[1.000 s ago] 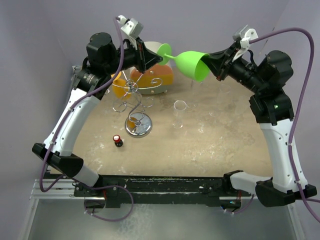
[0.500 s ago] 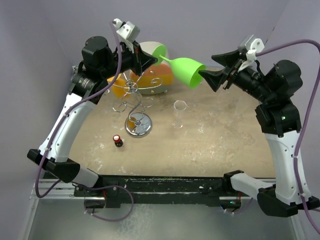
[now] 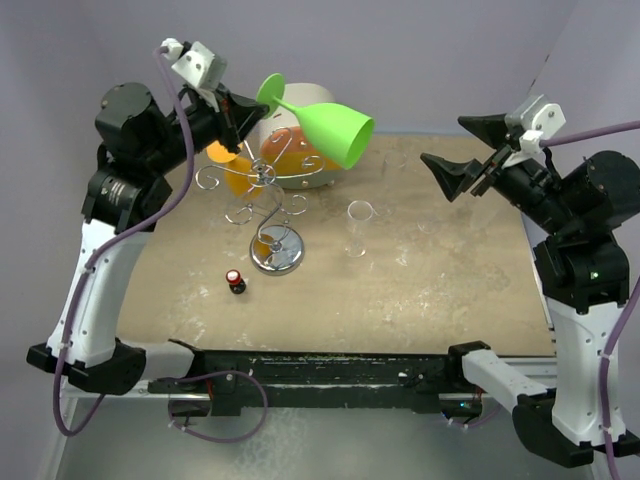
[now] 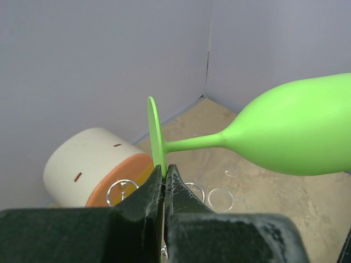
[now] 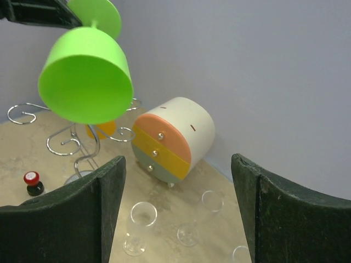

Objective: Place the wine glass upside down on the wine glass rack

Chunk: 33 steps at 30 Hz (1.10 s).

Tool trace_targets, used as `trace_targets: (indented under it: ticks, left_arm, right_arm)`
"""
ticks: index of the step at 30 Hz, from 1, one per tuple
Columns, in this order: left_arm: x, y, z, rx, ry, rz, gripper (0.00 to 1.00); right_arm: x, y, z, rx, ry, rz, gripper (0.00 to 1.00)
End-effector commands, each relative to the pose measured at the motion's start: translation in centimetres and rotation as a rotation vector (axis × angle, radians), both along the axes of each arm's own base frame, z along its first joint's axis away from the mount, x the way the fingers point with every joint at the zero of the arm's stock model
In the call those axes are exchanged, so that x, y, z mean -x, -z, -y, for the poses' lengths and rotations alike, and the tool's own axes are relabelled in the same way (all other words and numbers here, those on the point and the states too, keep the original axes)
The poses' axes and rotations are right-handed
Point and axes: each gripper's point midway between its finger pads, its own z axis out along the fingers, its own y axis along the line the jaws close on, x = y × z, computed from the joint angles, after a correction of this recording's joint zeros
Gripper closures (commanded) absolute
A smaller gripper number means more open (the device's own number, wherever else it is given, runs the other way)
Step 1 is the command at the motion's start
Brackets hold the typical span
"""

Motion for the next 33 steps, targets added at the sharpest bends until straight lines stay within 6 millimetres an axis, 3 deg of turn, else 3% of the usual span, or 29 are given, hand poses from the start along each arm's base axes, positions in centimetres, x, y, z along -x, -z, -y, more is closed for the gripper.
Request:
trace_targets:
  ticks: [1,5,7,10,19,25,29,33]
  left_arm:
    - [1.6,-2.6,-3.4,-0.037,-0.092,0.119,1.0]
    - [2.7,-3.3,-6.3,-0.109,-0.184,0.188,1.0]
    - [3.3,-3.6,-7.8,-0.147,-0.233,0.215,1.0]
    - [4.5,-4.2,-10.3,-0.201,-0.319,0.261,1.0]
    - [9.6,-5.2,-14.9,-0.339,-0.45,0.344,1.0]
    - [12.1,-6.1,-20.4,-0.544,-0.706,0.406,1.0]
    - [12.1,-4.4,-23.1,-0.755,-0.807,0.39,1.0]
    - [11.2,0.0,-24.0,-0.997,-0.745,0.326,1.0]
  right_arm:
    - [-0.9,0.3,1.7,0.038,0.104,0.014,0.19]
    - [-2.3,1.8,3.1,0.1,0.194,-0.021,0.18]
    - [-3.2,2.7,4.0,0.147,0.249,-0.024,0.1]
    - [-4.6,4.2,5.7,0.182,0.351,-0.003,0.09]
    - [-5.6,9.7,3.8,0.191,0.247,-0.07,0.1]
    - [-6.4,12.5,3.6,0.193,0.239,-0.12,0.1]
    - [-6.5,13.0,3.4,0.198,0.222,-0.143,0.11]
    - [-6.3,13.5,3.1,0.203,0.202,-0.156,0.11]
